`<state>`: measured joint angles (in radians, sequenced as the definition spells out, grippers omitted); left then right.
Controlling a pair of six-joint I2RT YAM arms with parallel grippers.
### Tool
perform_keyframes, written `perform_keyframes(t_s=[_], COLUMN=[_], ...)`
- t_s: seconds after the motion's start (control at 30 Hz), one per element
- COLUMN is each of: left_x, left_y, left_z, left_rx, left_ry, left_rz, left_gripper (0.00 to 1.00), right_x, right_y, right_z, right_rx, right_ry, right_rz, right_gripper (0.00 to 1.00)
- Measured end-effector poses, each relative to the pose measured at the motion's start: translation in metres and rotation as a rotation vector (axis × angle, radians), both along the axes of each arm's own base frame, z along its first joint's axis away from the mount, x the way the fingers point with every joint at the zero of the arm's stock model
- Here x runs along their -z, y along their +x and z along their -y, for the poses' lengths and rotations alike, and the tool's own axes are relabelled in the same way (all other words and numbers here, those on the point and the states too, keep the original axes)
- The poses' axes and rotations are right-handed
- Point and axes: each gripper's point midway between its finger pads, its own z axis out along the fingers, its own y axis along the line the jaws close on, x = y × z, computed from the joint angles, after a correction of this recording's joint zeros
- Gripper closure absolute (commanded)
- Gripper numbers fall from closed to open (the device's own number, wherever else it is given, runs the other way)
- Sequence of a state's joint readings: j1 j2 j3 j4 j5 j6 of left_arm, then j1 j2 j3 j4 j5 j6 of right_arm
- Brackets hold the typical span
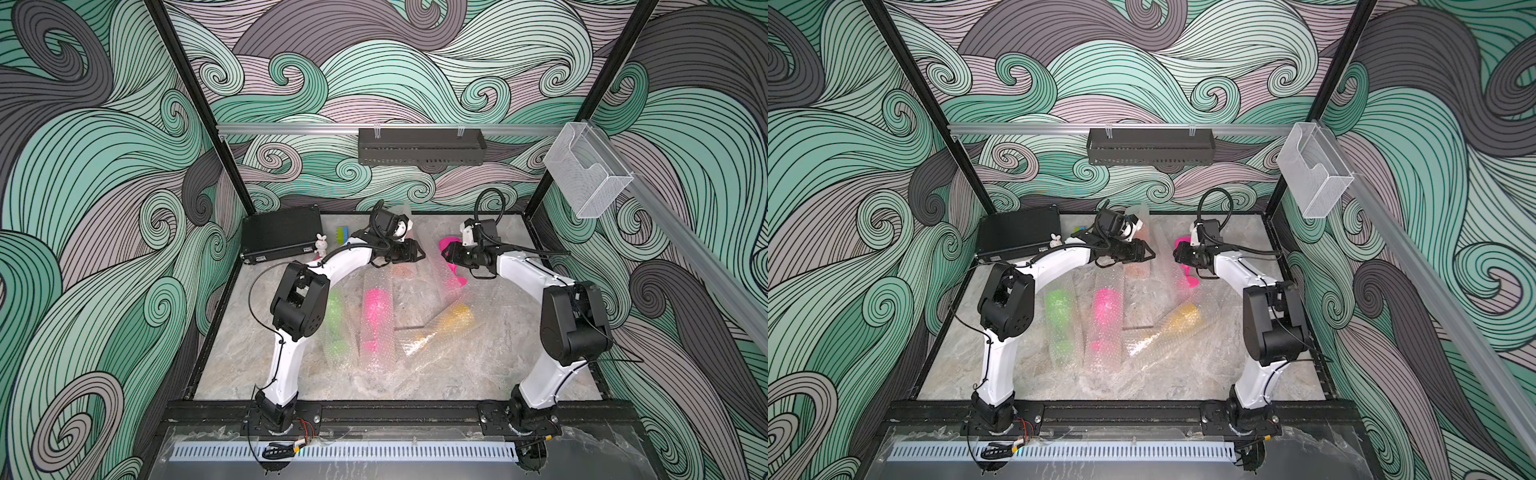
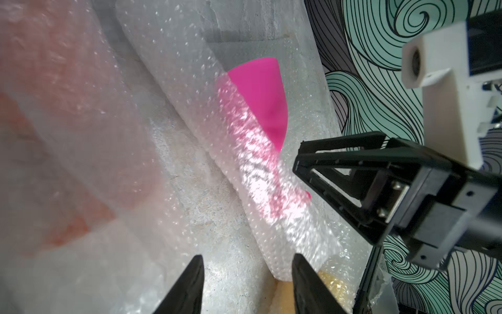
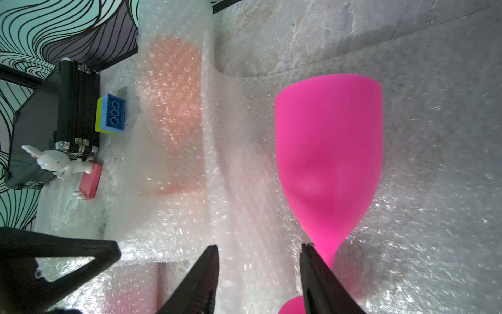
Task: Unpack wine glasses from bubble wrap
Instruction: Unwrap the bubble wrap at the center of the board.
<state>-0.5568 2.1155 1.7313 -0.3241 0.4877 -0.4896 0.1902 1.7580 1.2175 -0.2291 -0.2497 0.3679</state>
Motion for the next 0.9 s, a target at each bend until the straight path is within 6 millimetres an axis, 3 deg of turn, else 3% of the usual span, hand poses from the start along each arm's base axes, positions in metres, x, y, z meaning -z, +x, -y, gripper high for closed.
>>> perform_keyframes(t_s=[0.37, 0.63, 0.9], left_x=[0.002, 0.004, -0.003], left_y=[-0.003, -0.005, -0.005], left_z=[-0.003, -0.004, -0.009], left_rx=[-0.004, -0.006, -0.024], left_ry=[-0.003, 0.002, -0.004], left_rz=[-0.036, -0.052, -0.061], left_gripper=[0.49, 0.49, 0.49], right_x=[-0.015, 0.031, 0.058], right_y=[-0.001, -0.006, -0.014], right_z=[0.013, 0.014, 0.011], right_rx=[-0.021, -0.048, -0.070], right_ry=[-0.090, -0.132, -0.161], right_rz=[-0.011, -0.147, -0.227], right_gripper=[0.50, 0.49, 0.52])
